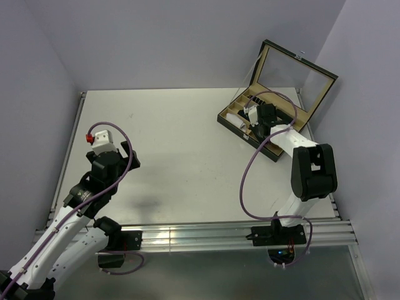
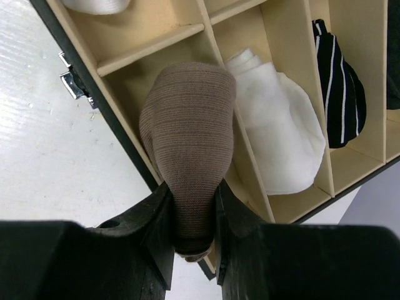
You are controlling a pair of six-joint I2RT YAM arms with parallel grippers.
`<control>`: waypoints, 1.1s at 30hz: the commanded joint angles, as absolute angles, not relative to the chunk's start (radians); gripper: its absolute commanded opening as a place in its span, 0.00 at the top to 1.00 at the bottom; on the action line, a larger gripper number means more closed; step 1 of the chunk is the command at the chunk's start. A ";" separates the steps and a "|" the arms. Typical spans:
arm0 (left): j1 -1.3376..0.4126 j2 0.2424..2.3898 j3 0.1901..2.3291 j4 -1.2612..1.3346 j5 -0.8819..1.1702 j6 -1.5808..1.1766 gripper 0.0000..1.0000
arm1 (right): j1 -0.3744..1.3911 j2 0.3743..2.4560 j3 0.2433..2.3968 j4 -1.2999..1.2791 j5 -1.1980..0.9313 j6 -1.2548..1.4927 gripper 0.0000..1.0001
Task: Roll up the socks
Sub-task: Place the sock in the storage box.
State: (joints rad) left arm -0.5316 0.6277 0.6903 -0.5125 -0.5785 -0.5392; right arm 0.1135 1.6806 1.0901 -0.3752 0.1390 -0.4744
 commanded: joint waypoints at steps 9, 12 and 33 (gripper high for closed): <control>-0.537 0.604 0.690 -0.477 -0.583 -0.534 0.08 | 0.094 1.740 1.060 -0.308 0.175 -0.469 0.69; -0.540 0.600 0.689 -0.477 -0.584 -0.534 0.08 | 0.092 1.726 1.065 -0.319 0.173 -0.466 0.67; -0.551 0.581 0.684 -0.477 -0.586 -0.535 0.09 | 0.092 1.620 1.115 -0.423 0.167 -0.400 0.54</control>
State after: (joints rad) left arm -0.5449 0.5907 0.6899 -0.5117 -0.5777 -0.5388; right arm 0.0998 1.6775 1.0801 -0.3679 0.1627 -0.4381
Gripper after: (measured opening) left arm 0.917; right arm 0.459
